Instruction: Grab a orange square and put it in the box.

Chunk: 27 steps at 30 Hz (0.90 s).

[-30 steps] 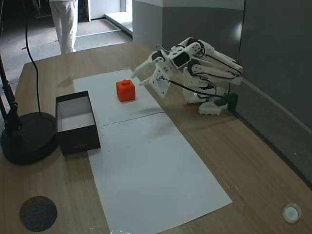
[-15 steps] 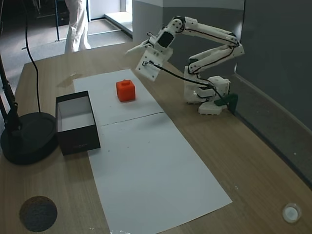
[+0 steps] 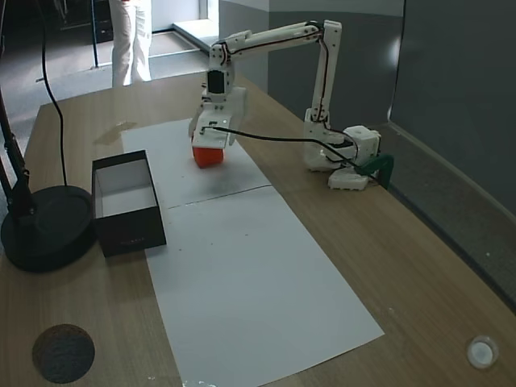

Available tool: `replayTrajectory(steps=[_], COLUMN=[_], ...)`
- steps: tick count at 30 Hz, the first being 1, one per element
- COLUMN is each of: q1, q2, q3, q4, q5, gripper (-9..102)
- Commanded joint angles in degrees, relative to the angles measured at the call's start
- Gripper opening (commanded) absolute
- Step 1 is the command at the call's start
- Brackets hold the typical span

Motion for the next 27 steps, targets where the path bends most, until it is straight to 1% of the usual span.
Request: replayTrajectory(steps=[1, 3, 6, 7, 8, 15, 18, 20, 24, 27], q1=[0.53, 0.00, -1.23, -1.76, -2.37, -6.33, -10.37, -14.50, -26.54, -36.56], q2=[-2.64, -4.31, -5.62, -6.06, -6.33, -5.89, -4.31, -1.58, 4.83, 6.24], q3=[-4.83, -5.54, -6.42, -6.86, -7.21, -12.30, -19.60, -26.81, -44.82, -56.43], q4=[0.44, 0.44, 0.09, 0.09, 0.09, 0.88, 5.19, 10.11, 20.13, 23.91], q5=[-0.18, -1.41, -2.37, -2.64, -3.25, -3.43, -1.58, -1.67, -3.87, -3.69], gripper=[36, 31, 13, 8, 6, 5, 5, 5, 5, 7])
